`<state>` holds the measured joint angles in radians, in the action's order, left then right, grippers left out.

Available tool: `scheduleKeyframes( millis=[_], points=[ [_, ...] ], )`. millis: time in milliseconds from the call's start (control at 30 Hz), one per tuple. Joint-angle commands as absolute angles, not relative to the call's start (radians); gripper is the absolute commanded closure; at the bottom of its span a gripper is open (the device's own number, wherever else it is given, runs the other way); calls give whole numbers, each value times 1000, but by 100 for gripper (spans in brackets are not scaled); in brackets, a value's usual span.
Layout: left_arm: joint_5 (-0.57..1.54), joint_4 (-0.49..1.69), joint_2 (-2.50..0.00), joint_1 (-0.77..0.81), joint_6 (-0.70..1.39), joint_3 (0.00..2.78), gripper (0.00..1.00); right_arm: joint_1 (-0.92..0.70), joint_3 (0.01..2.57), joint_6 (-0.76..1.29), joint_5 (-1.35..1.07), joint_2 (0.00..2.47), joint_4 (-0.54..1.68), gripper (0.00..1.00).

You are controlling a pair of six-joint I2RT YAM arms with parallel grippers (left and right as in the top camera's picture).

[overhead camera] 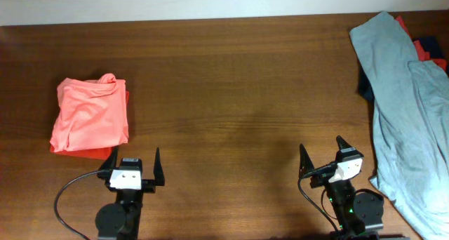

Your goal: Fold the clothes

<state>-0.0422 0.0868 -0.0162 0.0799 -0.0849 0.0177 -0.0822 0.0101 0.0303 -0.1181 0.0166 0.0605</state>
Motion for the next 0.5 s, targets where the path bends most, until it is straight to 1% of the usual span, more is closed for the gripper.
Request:
scheduleKeyframes(
  millis=[0, 467],
  points=[
    [-49, 86, -6, 76, -76, 14, 1, -91, 6, 41, -120, 13, 67, 1],
    [-49, 79, -6, 76, -76, 10, 1, -91, 6, 41, -120, 13, 67, 1]
  ],
)
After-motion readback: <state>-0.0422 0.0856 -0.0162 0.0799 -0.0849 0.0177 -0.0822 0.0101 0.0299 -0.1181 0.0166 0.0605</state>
